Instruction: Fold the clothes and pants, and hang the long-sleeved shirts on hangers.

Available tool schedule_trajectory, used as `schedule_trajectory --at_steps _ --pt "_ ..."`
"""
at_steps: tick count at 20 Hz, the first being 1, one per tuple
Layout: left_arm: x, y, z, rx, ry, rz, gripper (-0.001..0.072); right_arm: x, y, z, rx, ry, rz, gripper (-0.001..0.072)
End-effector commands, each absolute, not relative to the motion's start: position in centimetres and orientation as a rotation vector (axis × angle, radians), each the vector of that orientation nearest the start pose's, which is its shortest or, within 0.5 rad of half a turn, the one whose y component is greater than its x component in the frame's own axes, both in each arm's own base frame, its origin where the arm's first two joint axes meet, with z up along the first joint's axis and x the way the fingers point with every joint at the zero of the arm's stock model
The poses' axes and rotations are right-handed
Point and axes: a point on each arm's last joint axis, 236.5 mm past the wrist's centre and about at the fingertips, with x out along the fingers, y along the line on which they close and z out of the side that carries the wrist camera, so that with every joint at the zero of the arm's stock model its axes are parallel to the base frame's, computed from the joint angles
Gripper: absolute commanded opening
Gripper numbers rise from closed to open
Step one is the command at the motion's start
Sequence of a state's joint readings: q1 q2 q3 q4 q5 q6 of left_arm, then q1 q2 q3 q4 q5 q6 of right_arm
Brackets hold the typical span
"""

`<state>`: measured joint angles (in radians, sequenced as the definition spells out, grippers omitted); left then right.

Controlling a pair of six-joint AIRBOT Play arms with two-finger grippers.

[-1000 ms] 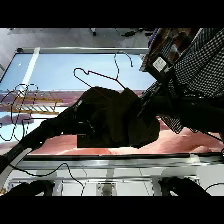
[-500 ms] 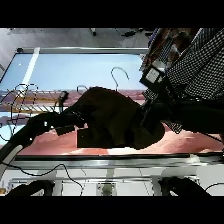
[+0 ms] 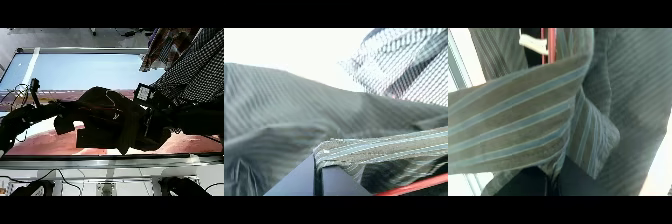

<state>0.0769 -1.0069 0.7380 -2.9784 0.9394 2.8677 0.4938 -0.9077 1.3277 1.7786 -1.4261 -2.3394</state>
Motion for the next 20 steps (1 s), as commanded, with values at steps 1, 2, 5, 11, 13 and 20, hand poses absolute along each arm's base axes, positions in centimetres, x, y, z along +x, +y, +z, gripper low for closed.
schedule_trajectory --at_steps 1,2,5,11,13,20 --pt "37.4 -14.9 15.8 -0.230 0.364 -0.776 0.0035 26.7 16.9 17.4 -0.827 0.807 0.881 0.0028" --pt "36.7 -15.0 16.6 -0.215 0.353 -0.780 0.0035 27.5 16.5 17.4 -0.803 0.814 0.829 0.0027" --pt "34.4 -15.3 17.6 -0.126 0.348 -0.806 0.0035 28.8 16.9 18.2 -0.759 0.770 0.783 0.0028" --pt "26.7 -20.5 20.0 -0.217 0.419 -1.086 0.0035 29.6 18.3 19.3 -0.687 0.710 0.779 0.0027" --pt "22.9 -23.3 20.7 -0.179 0.422 -1.225 0.0035 30.1 18.8 19.8 -0.647 0.683 0.769 0.0027" --pt "16.6 -28.9 17.3 0.044 0.510 -1.398 0.0036 30.4 20.9 21.5 -0.569 0.594 0.807 0.0028"
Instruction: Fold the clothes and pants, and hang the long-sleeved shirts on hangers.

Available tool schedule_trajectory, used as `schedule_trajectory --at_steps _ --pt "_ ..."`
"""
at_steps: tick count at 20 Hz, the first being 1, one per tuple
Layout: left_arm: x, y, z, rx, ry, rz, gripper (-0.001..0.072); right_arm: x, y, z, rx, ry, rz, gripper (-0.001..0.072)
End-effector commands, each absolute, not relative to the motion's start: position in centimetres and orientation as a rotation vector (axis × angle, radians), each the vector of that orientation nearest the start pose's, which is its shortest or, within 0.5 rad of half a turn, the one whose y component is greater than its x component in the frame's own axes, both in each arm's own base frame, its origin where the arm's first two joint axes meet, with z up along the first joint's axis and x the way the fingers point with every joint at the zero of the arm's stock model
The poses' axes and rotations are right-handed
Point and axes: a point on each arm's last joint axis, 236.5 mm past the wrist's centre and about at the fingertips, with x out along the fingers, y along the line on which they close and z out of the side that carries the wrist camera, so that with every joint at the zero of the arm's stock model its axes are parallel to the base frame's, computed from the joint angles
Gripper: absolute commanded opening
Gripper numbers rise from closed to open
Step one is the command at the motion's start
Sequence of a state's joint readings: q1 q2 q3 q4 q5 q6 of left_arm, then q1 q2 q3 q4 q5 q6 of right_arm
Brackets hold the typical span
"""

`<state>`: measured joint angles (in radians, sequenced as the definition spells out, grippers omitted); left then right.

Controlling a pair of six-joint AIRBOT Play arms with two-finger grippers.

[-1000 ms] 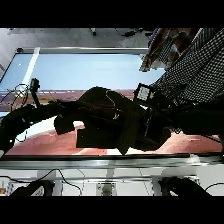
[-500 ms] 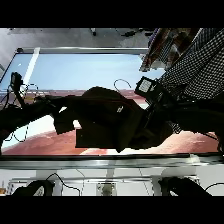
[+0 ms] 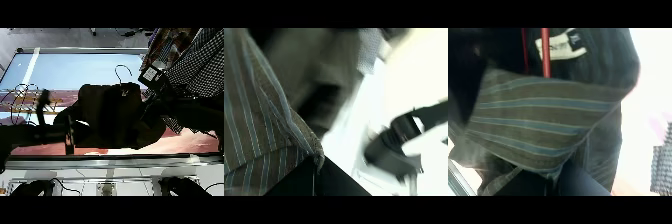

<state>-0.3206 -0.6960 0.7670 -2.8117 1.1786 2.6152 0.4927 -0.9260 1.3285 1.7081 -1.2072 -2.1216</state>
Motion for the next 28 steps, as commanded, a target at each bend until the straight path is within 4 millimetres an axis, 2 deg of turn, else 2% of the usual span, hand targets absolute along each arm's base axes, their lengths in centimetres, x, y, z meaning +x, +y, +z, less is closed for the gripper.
schedule_trajectory --at_steps 1,2,3,4,6,8,9,11,13,15,16,18,22,26,28 --pt "17.3 -28.7 16.3 0.074 0.535 -1.361 0.0036 30.3 21.1 21.6 -0.574 0.588 0.821 0.0028" --pt "17.7 -28.5 15.5 0.093 0.555 -1.341 0.0062 30.1 21.3 21.7 -0.583 0.578 0.837 0.0028" --pt "17.9 -28.3 14.9 0.113 0.573 -1.331 0.0334 30.0 21.3 21.8 -0.599 0.569 0.846 0.0028" --pt "18.0 -28.1 14.4 0.133 0.583 -1.324 0.0517 29.9 21.3 21.9 -0.615 0.558 0.851 0.0028" --pt "17.9 -27.7 14.1 0.174 0.582 -1.322 0.0518 29.7 21.2 22.4 -0.652 0.527 0.862 0.0028" --pt "18.1 -26.8 15.7 0.227 0.508 -1.295 0.0517 29.2 20.9 23.0 -0.675 0.503 0.867 0.0027" --pt "18.1 -26.3 17.3 0.282 0.418 -1.286 0.0517 28.7 20.7 23.3 -0.700 0.488 0.876 0.0027" --pt "17.6 -24.9 22.2 0.393 0.180 -1.225 0.0517 27.4 20.3 23.6 -0.750 0.474 0.904 0.0027" --pt "17.1 -22.7 27.2 0.485 -0.062 -1.087 0.0517 26.1 20.0 24.0 -0.777 0.460 0.933 0.0027" --pt "17.0 -19.9 29.7 0.652 -0.216 -0.925 0.0514 24.8 20.0 24.4 -0.784 0.448 0.969 0.0027" --pt "16.9 -19.0 29.8 0.731 -0.241 -0.882 0.0514 24.1 20.1 24.5 -0.781 0.445 0.987 0.0027" --pt "17.2 -18.5 28.3 0.804 -0.197 -0.880 0.0514 22.5 20.6 24.5 -0.781 0.440 1.048 0.0027" --pt "19.6 -20.0 24.1 0.820 -0.050 -0.986 0.0514 19.8 21.5 24.2 -0.772 0.452 1.169 0.0028" --pt "23.0 -21.6 19.9 0.797 0.084 -1.070 0.0514 19.0 22.0 24.3 -0.773 0.437 1.214 0.0028" --pt "24.6 -22.1 18.4 0.768 0.132 -1.077 0.0511 18.5 22.2 24.3 -0.781 0.428 1.244 0.0028"
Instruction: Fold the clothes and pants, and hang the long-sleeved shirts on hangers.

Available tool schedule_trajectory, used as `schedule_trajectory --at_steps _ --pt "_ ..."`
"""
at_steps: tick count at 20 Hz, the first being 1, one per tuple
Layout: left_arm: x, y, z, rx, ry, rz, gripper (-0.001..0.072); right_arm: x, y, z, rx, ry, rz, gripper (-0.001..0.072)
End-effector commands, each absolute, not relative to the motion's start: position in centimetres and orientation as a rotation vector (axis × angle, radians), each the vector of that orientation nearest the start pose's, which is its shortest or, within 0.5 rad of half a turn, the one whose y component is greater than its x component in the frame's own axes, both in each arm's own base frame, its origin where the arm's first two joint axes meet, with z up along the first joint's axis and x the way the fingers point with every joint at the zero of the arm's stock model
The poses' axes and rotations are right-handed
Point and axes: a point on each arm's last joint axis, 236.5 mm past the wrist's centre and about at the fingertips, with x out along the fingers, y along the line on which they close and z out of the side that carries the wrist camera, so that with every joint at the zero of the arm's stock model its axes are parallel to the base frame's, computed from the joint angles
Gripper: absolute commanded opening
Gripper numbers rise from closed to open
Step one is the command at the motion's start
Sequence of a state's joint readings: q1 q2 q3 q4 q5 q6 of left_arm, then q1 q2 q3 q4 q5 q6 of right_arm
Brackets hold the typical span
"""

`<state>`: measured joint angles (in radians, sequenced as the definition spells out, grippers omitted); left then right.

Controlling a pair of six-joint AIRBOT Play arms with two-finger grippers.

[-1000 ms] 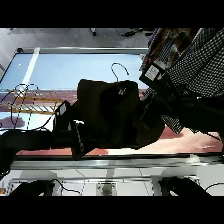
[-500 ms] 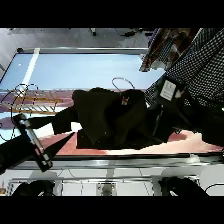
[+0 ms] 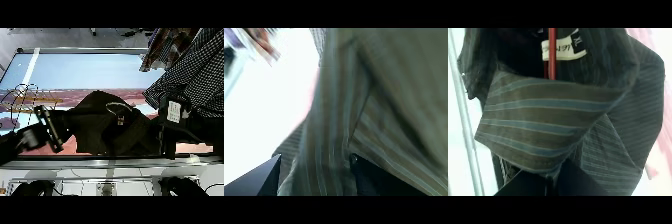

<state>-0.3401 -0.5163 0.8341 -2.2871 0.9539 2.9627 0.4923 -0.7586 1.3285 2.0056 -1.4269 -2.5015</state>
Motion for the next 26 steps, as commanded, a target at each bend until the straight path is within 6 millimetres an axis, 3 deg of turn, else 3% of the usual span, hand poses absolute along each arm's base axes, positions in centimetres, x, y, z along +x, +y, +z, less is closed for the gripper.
schedule_trajectory --at_steps 1,2,3,5,7,8,10,13,14,16,19,21,23,25,26 --pt "25.1 -22.6 18.2 0.732 0.141 -1.085 0.0434 18.5 22.2 24.2 -0.782 0.430 1.246 0.0028" --pt "25.3 -23.1 18.2 0.693 0.144 -1.095 0.0275 18.5 22.2 24.2 -0.783 0.431 1.243 0.0029" --pt "25.3 -23.7 18.6 0.642 0.138 -1.107 0.0048 18.7 22.2 24.3 -0.782 0.429 1.237 0.0029" --pt "25.3 -24.6 20.1 0.539 0.106 -1.110 0.0035 19.8 22.1 24.7 -0.748 0.428 1.180 0.0036" --pt "26.5 -24.4 21.2 0.466 0.098 -1.052 0.0035 22.7 21.2 25.9 -0.633 0.441 1.007 0.0280" --pt "27.2 -24.1 21.6 0.429 0.103 -1.015 0.0034 24.1 20.4 26.4 -0.591 0.445 0.921 0.0349" --pt "28.1 -23.6 22.0 0.377 0.111 -0.968 0.0034 25.5 18.6 27.4 -0.539 0.446 0.791 0.0367" --pt "28.8 -23.6 21.4 0.346 0.143 -0.956 0.0034 25.4 16.6 30.1 -0.455 0.410 0.683 0.0367" --pt "29.1 -23.7 20.9 0.338 0.160 -0.957 0.0034 24.8 16.4 31.6 -0.418 0.373 0.675 0.0370" --pt "29.9 -23.9 19.9 0.313 0.198 -0.951 0.0033 22.9 17.0 35.5 -0.250 0.283 0.695 0.0466" --pt "31.7 -23.6 19.7 0.259 0.211 -0.892 0.0034 19.8 19.1 39.4 -0.037 0.193 0.812 0.0466" --pt "32.1 -23.6 20.0 0.263 0.191 -0.869 0.0033 20.0 18.5 40.6 -0.023 0.141 0.787 0.0466" --pt "32.4 -23.5 20.2 0.273 0.180 -0.858 0.0033 21.8 16.7 41.3 -0.146 0.068 0.685 0.0464" --pt "32.1 -23.6 19.9 0.284 0.187 -0.869 0.0034 24.6 13.7 39.8 -0.266 0.109 0.527 0.0472" --pt "31.8 -23.7 19.8 0.286 0.192 -0.881 0.0034 25.8 12.7 38.5 -0.320 0.153 0.475 0.0509"
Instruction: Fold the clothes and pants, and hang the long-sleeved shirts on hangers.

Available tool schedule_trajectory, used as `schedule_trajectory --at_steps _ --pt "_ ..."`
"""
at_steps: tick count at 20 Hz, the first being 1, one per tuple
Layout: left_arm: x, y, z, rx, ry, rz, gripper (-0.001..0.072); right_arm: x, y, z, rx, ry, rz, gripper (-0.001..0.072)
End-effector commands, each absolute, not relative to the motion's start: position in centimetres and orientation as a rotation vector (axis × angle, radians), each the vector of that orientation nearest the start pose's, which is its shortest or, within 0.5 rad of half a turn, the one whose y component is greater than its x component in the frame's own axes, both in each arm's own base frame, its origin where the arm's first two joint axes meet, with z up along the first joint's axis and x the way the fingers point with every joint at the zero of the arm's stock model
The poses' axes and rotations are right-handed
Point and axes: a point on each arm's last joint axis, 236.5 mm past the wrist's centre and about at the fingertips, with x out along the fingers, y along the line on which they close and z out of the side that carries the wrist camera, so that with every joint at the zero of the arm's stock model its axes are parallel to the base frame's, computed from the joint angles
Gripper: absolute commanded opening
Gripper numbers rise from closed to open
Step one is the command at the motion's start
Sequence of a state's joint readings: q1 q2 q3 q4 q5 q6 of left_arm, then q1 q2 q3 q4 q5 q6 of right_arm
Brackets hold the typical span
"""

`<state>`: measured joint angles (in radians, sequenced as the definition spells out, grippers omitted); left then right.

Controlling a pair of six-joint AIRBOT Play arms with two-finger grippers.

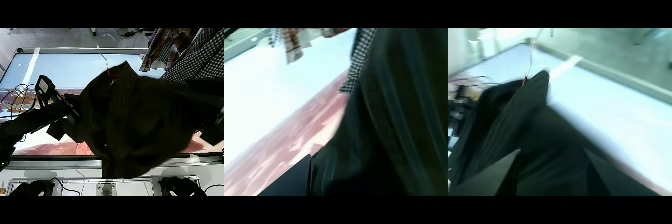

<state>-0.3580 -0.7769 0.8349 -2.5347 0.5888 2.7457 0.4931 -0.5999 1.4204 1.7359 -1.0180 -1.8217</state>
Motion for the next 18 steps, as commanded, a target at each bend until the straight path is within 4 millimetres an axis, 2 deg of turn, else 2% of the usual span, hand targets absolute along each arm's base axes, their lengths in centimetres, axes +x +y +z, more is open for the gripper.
schedule_trajectory --at_steps 1,3,4,5,8,9,11,13,16,18 --pt "31.6 -23.8 19.7 0.287 0.197 -0.891 0.0033 26.9 12.0 37.5 -0.358 0.193 0.434 0.0514" --pt "31.4 -24.0 19.5 0.289 0.204 -0.902 0.0034 28.8 11.0 36.5 -0.401 0.230 0.364 0.0514" --pt "31.4 -24.0 19.5 0.289 0.204 -0.902 0.0033 29.3 11.4 36.5 -0.347 0.233 0.363 0.0521" --pt "31.4 -24.0 19.5 0.288 0.204 -0.901 0.0034 29.1 13.1 36.5 -0.242 0.242 0.416 0.0520" --pt "31.2 -24.4 19.8 0.281 0.196 -0.907 0.0034 26.4 21.4 34.9 0.051 0.367 0.743 0.0519" --pt "31.0 -25.0 20.1 0.268 0.183 -0.916 0.0034 26.5 22.7 33.7 0.119 0.424 0.776 0.0518" --pt "30.5 -26.2 20.9 0.259 0.148 -0.925 0.0033 27.5 24.6 30.7 0.247 0.531 0.787 0.0519" --pt "30.2 -27.3 21.6 0.258 0.110 -0.921 0.0034 28.6 25.9 28.3 0.370 0.562 0.787 0.0519" --pt "29.8 -28.2 22.5 0.251 0.072 -0.917 0.0033 29.9 27.5 26.4 0.473 0.516 0.774 0.0519" --pt "29.3 -28.8 22.5 0.251 0.067 -0.932 0.0033 30.0 28.7 26.5 0.510 0.458 0.783 0.0519"
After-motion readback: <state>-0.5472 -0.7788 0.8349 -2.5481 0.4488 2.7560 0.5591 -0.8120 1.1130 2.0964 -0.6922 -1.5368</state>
